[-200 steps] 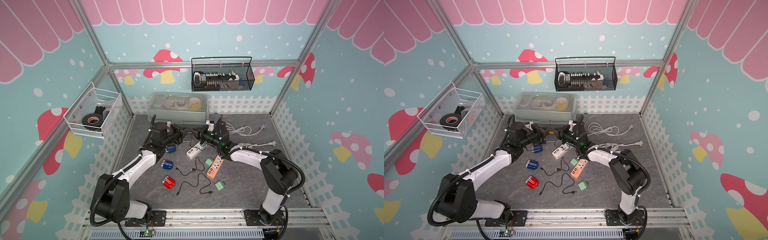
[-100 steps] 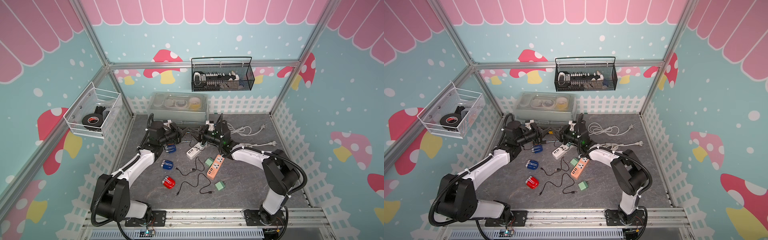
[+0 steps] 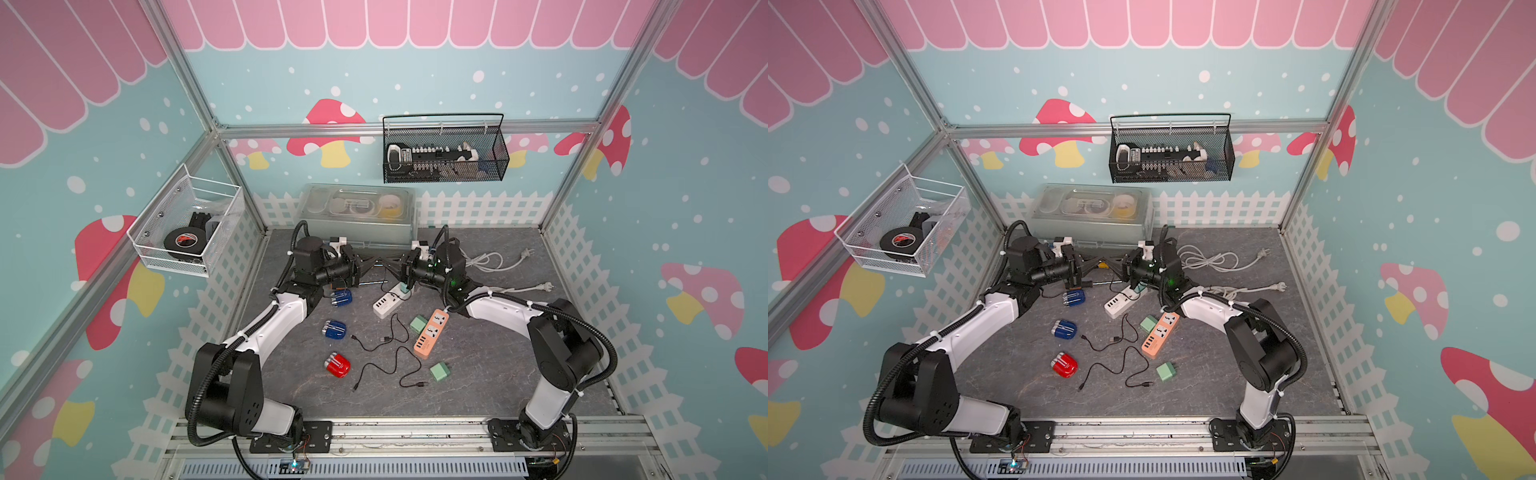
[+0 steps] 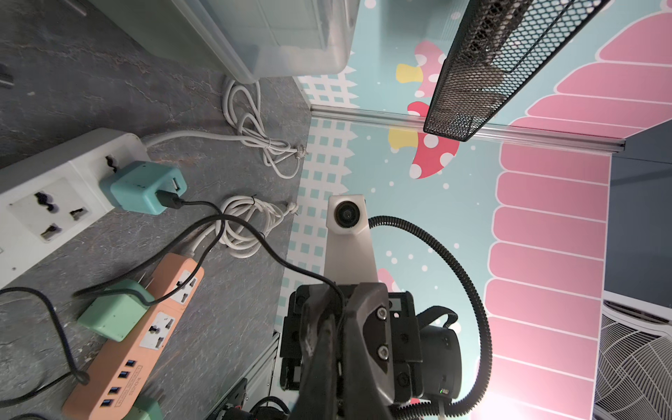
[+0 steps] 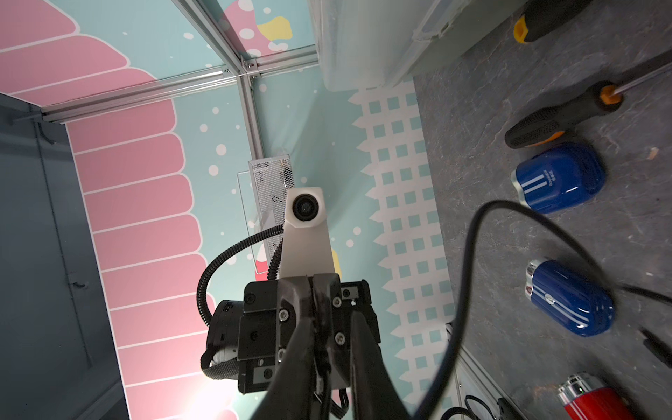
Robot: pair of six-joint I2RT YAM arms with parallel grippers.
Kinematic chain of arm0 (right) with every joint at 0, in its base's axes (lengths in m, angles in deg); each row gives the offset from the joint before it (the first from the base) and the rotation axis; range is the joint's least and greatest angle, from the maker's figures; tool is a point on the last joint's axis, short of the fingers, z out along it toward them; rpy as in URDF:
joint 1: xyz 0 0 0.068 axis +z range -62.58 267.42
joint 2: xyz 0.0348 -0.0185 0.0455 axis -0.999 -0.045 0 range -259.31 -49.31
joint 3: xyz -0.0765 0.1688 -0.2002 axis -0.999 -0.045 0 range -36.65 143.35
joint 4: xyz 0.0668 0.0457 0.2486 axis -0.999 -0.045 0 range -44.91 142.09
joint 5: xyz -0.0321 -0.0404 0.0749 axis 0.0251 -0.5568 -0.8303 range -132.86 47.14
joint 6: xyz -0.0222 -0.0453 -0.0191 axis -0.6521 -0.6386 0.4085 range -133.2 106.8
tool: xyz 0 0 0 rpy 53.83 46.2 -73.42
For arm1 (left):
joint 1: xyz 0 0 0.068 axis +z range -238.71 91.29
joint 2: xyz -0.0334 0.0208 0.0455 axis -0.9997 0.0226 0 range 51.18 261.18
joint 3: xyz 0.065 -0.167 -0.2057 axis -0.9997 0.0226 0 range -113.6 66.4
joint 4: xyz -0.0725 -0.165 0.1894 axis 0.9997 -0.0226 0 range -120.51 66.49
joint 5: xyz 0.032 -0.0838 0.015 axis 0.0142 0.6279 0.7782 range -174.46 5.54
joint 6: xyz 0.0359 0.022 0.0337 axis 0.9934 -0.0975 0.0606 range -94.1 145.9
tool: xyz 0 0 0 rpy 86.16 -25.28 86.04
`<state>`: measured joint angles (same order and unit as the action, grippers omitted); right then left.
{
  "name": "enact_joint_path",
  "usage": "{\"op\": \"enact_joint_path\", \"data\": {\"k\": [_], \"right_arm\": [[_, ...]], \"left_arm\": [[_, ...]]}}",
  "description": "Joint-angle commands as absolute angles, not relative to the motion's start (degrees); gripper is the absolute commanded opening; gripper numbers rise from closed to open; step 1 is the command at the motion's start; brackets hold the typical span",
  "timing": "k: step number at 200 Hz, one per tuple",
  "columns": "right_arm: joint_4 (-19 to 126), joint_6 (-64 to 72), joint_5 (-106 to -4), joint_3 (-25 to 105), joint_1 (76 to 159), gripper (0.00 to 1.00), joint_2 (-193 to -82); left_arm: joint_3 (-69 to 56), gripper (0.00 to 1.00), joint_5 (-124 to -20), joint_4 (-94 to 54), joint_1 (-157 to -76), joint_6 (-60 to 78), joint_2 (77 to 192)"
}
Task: Charge the electric shaver
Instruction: Pick up the charging cable from the center of the board.
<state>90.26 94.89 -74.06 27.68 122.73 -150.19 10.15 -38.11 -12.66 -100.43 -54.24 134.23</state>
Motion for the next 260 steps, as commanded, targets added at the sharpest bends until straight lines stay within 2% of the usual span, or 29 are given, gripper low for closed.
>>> {"op": "enact_joint_path", "data": {"k": [1, 55, 93, 126, 151, 171, 183, 193, 229, 260], "right_arm": [[92.8, 96.1, -76.4, 26.8, 123.2, 0.17, -148.2], [93.1, 96.5, -76.7, 26.2, 123.3, 0.11, -148.1], [93.4, 95.9, -76.5, 25.9, 123.4, 0.10, -148.5], [93.7, 95.5, -76.4, 26.4, 123.3, 0.00, -148.9], [93.9, 95.0, -76.0, 26.4, 123.3, 0.00, -148.4], [93.9, 93.9, -75.3, 25.5, 123.3, 0.00, -147.6], [93.9, 93.0, -74.4, 24.4, 123.3, 0.00, -146.8], [93.8, 91.7, -73.8, 23.6, 123.3, 0.00, -146.2], [94.0, 82.0, -73.5, 20.9, 123.3, 0.00, -144.4], [99.1, 69.6, -77.0, 19.2, 123.3, 0.00, -144.0]], "left_arm": [[7.9, 0.00, -37.0, -14.4, -100.2, -51.5, 134.9], [7.4, 0.00, -36.7, -14.6, -100.3, -51.2, 135.4], [7.8, 0.00, -36.5, -14.6, -100.3, -51.3, 135.1], [7.7, 0.00, -36.5, -14.7, -100.3, -51.2, 134.9], [7.6, 0.00, -37.1, -14.8, -100.3, -51.1, 134.7], [7.0, 0.29, -39.1, -17.4, -100.1, -50.0, 133.2], [6.3, 0.40, -42.0, -22.2, -99.8, -47.7, 131.6], [6.1, 0.46, -45.4, -27.2, -99.4, -45.5, 129.5], [9.2, 0.49, -59.2, -41.3, -98.5, -45.3, 122.8], [15.1, 0.38, -65.1, -43.7, -99.2, -51.7, 120.3]]}}
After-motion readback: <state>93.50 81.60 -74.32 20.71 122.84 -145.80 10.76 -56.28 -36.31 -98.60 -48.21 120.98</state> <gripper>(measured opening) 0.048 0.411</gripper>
